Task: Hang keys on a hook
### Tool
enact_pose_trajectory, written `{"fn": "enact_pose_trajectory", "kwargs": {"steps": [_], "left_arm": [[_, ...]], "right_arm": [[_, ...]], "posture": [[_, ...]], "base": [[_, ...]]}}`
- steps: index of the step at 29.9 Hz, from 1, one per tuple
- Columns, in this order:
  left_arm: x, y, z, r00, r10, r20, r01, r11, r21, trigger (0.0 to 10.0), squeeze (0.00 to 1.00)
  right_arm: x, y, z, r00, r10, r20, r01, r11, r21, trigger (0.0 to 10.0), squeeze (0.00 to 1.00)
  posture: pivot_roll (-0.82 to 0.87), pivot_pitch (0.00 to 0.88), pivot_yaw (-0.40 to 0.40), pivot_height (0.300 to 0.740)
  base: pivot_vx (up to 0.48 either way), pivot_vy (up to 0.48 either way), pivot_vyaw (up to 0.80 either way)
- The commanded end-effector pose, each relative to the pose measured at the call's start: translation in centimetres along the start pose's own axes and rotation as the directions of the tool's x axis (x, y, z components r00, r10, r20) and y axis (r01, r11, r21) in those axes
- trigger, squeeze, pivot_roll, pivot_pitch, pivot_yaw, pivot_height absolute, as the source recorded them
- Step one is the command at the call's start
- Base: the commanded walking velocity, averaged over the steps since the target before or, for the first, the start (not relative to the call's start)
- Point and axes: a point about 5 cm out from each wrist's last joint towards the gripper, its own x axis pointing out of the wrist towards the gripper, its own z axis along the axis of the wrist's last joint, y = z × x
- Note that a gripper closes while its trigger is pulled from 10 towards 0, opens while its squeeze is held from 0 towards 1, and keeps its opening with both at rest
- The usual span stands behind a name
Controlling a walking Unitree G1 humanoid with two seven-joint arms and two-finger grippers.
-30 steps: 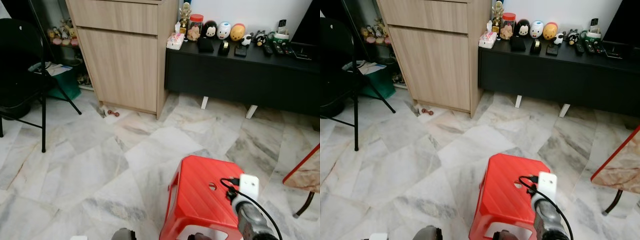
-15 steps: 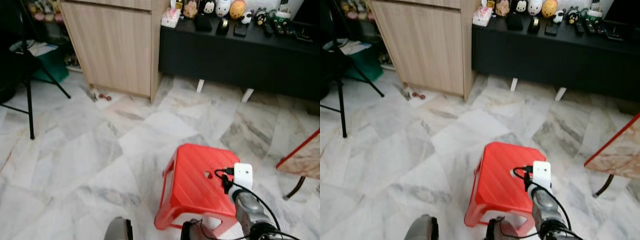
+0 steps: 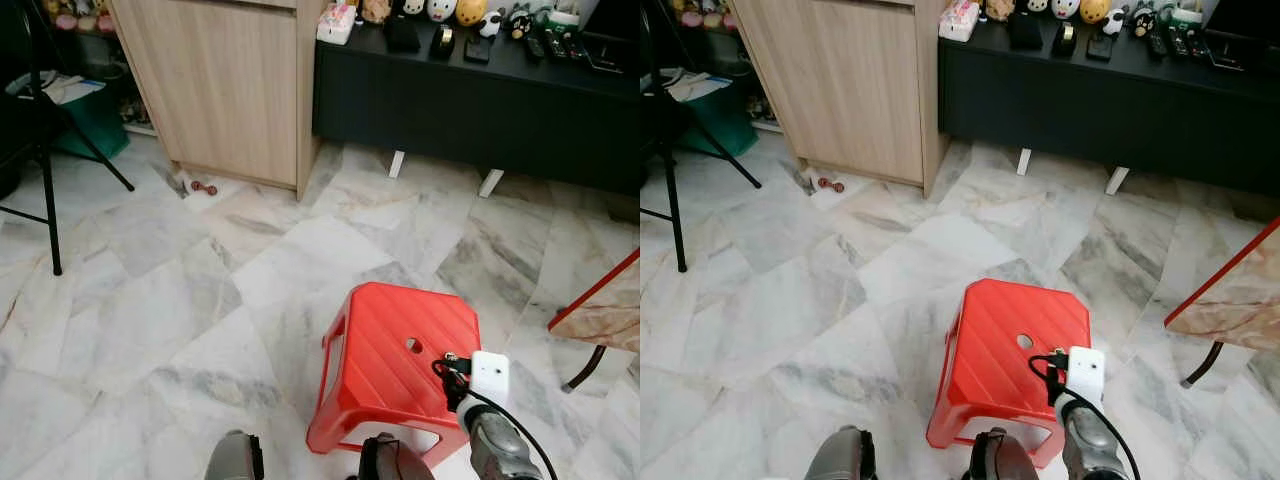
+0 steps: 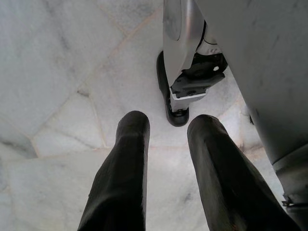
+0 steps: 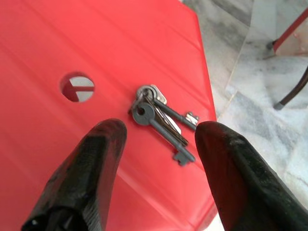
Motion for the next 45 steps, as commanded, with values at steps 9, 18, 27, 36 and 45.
{"fn": "enact_pose_trajectory", "kwargs": {"steps": [9,18,27,36,45], "left_arm": [[0.6,0.2,3.0,0.994,0.003,0.111,-0.005,1.000,0.018,10.0,0.00],[0.6,0.5,3.4,0.992,0.025,0.126,-0.026,1.000,0.011,10.0,0.00],[0.7,0.4,3.6,0.992,0.019,0.126,-0.023,0.999,0.032,10.0,0.00],[0.7,0.4,3.7,0.992,0.029,0.125,-0.033,0.999,0.027,10.0,0.00],[0.7,0.5,3.7,0.992,0.033,0.124,-0.036,0.999,0.026,10.0,0.00]], "right_arm": [[0.0,1.3,-0.1,0.999,0.037,0.004,-0.037,0.999,0.019,10.0,0.00],[0.1,1.5,0.2,0.999,0.042,0.012,-0.042,0.999,0.026,10.0,0.00],[0.2,1.3,0.3,0.999,0.037,0.014,-0.037,0.999,0.027,10.0,0.00],[0.2,1.3,0.5,0.999,0.036,0.016,-0.036,0.999,0.030,10.0,0.00],[0.1,1.4,0.2,0.999,0.038,0.005,-0.038,0.999,0.029,10.0,0.00]], "posture": [[0.08,0.044,-0.100,0.650],[0.08,0.061,-0.102,0.650],[0.08,0.085,-0.104,0.650],[0.08,0.103,-0.104,0.650],[0.08,0.113,-0.104,0.650]], "base": [[0.000,0.000,0.00],[0.000,0.000,0.00],[0.000,-0.150,0.00],[0.000,-0.225,0.00],[0.000,0.000,0.00]]}}
